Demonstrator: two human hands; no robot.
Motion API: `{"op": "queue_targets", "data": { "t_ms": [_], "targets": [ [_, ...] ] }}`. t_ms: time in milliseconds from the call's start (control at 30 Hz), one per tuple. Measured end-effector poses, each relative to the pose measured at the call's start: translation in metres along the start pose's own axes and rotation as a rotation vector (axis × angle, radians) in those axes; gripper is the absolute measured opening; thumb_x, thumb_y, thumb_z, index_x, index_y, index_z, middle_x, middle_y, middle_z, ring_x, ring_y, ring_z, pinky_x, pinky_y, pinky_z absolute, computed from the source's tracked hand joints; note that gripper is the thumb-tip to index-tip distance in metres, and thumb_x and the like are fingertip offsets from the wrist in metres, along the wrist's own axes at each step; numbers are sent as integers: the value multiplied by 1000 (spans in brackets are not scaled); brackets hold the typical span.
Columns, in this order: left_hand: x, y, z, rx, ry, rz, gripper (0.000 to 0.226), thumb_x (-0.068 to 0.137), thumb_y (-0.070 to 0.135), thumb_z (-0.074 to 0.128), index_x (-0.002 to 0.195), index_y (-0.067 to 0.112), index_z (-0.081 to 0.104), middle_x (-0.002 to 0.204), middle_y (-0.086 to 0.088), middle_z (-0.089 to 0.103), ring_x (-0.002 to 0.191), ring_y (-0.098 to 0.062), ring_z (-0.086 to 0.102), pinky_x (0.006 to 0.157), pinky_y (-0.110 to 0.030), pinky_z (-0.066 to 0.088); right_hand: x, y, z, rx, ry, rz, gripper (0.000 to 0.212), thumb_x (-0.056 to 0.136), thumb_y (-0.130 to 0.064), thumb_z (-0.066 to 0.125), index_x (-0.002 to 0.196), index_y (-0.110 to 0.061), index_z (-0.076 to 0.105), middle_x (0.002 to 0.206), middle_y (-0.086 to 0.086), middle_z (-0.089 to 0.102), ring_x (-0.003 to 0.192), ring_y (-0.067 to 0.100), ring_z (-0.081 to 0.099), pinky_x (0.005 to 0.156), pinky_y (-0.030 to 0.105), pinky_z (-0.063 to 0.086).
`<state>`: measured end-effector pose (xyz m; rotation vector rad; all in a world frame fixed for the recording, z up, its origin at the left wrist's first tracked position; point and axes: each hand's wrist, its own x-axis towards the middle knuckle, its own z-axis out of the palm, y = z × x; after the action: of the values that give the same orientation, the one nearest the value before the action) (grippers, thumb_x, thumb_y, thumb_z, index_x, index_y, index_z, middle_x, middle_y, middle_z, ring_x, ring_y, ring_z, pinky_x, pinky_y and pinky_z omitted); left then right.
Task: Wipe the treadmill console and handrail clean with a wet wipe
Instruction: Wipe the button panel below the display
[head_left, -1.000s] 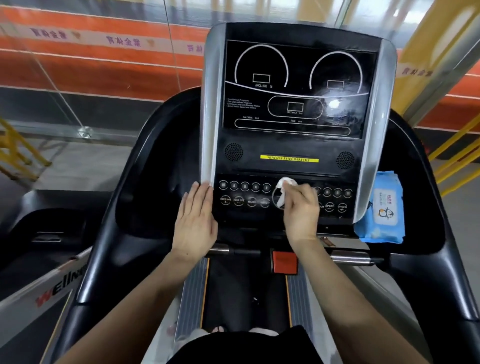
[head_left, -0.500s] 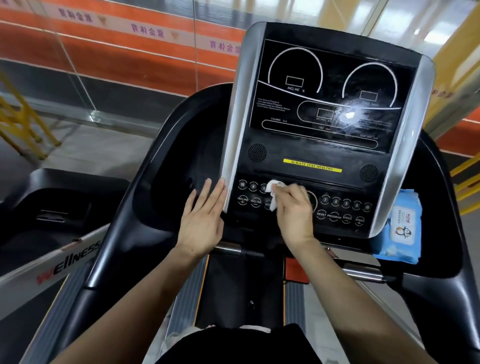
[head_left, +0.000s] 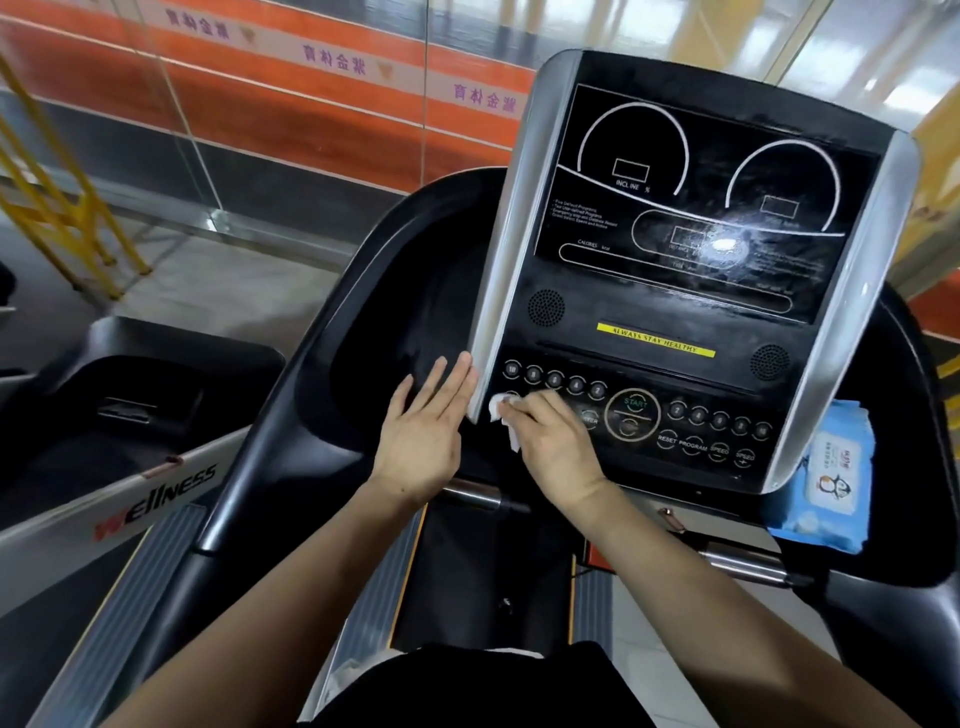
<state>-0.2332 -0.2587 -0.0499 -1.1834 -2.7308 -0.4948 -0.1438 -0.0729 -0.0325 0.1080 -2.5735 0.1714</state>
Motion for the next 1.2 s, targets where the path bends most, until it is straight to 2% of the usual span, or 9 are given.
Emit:
{"op": "queue_targets", "data": {
  "t_ms": [167,333,467,667,800,900,967,1067,1200],
  "targets": [
    [0,2,-3,-7,-19,-17,87,89,13,47,167,24,12,175,10,0,161,-15,6,128,-50,16,48,3,-1,-50,125,168,24,90,2,63,108,-10,71,88,0,55,81,21,48,69,35,52],
    [-1,2,-5,-3,-31,-17,85,90,13,47,167,24,14,174,11,-1,161,-15,6,128,-50,16,7,-25,14,23,50,86,25,87,1,71,107,-14,74,91,-3,62,78,20,50,71,35,52],
    [0,3,-7,12,-34,-18,85,90,13,47,167,23,12,174,9,-3,162,-17,7,127,-50,19,1,-11,5,-5,51,53,19,87,-1,73,102,-12,76,86,1,64,73,24,51,67,39,52],
    [-2,8,-5,-28,-57,-46,92,89,12,47,167,25,-1,174,10,-13,162,-17,-2,129,-47,17,41,6,-17,-101,155,242,27,83,5,68,103,-12,72,83,4,55,76,24,49,64,37,51],
    [-2,7,-2,-40,-53,-44,91,90,13,45,167,26,-3,174,12,-15,162,-16,-4,129,-47,16,-7,-20,-4,-36,44,94,23,83,4,73,102,-8,75,83,4,60,73,25,56,66,37,53],
    [-2,7,-4,-32,-55,-42,91,91,13,45,167,26,-3,173,11,-16,162,-18,-5,130,-48,16,-2,-5,-11,-64,40,53,16,95,-11,62,103,-12,76,82,4,59,75,26,55,67,41,53],
    [-2,10,-5,-54,-52,-47,90,90,12,45,167,23,-1,174,10,-16,162,-18,-7,130,-47,13,20,10,-20,-125,96,132,20,93,-14,58,104,-17,75,82,3,57,75,25,54,62,39,53],
    [-4,17,-5,-54,-15,-16,85,90,12,48,167,17,11,175,5,-7,162,-19,-7,131,-48,12,27,13,-27,-166,153,287,22,91,-18,58,106,-25,72,86,0,59,71,24,61,52,33,53],
    [-5,19,-6,-33,-3,47,82,91,13,50,166,15,18,175,1,3,162,-18,-4,131,-45,8,-21,-8,-20,-173,37,164,17,94,-21,64,104,-29,75,90,-8,64,66,19,67,48,32,54]
  ]
}}
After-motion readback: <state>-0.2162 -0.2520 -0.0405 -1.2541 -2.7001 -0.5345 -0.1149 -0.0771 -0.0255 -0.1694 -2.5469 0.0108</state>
